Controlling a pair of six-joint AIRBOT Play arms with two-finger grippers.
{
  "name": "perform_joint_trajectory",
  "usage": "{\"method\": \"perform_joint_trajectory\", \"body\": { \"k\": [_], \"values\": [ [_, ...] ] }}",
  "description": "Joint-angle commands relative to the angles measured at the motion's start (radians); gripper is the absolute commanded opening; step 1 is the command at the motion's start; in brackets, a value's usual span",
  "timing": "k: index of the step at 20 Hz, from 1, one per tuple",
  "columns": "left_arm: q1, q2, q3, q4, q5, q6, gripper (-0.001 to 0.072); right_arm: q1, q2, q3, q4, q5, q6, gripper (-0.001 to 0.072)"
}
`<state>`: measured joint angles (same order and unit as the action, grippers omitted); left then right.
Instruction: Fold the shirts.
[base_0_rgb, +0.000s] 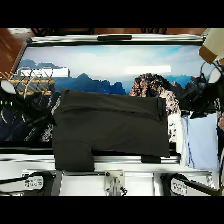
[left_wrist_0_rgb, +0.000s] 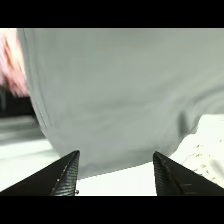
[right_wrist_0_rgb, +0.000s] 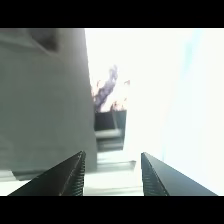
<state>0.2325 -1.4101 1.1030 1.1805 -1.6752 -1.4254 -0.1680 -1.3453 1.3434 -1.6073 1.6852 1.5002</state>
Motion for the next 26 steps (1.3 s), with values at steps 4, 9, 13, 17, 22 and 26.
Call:
{"method": "perform_joint_trajectory", "body": {
  "k": [4,9,13,17,22,26],
  "values": [
    [0.103,0.182,-0.411,0.046,0.122,0.064,0.0548,-0.053,0.065,-0.042,0.035,-0.034,-0.037,0.0468],
    [0.093,0.19,-0.503,0.064,0.246,0.068,0.0547,-0.053,0.065,-0.042,0.064,-0.037,-0.038,0.0468],
    [0.052,0.19,-0.57,0.042,0.343,0.04,0.0534,-0.053,0.065,-0.042,0.061,-0.033,-0.036,0.0467],
    [0.043,0.19,-0.597,-0.089,0.382,0.042,0.0091,-0.053,0.084,-0.108,0.063,-0.006,-0.024,0.0468],
    [0.042,0.234,-0.597,-0.107,0.374,0.101,0.0039,-0.053,0.296,-0.593,0.117,-0.117,-0.035,0.0659],
    [0.043,0.324,-0.597,-0.107,0.373,0.108,0.0039,-0.053,0.349,-0.802,0.124,-0.233,0.009,0.0656]
  ]
}}
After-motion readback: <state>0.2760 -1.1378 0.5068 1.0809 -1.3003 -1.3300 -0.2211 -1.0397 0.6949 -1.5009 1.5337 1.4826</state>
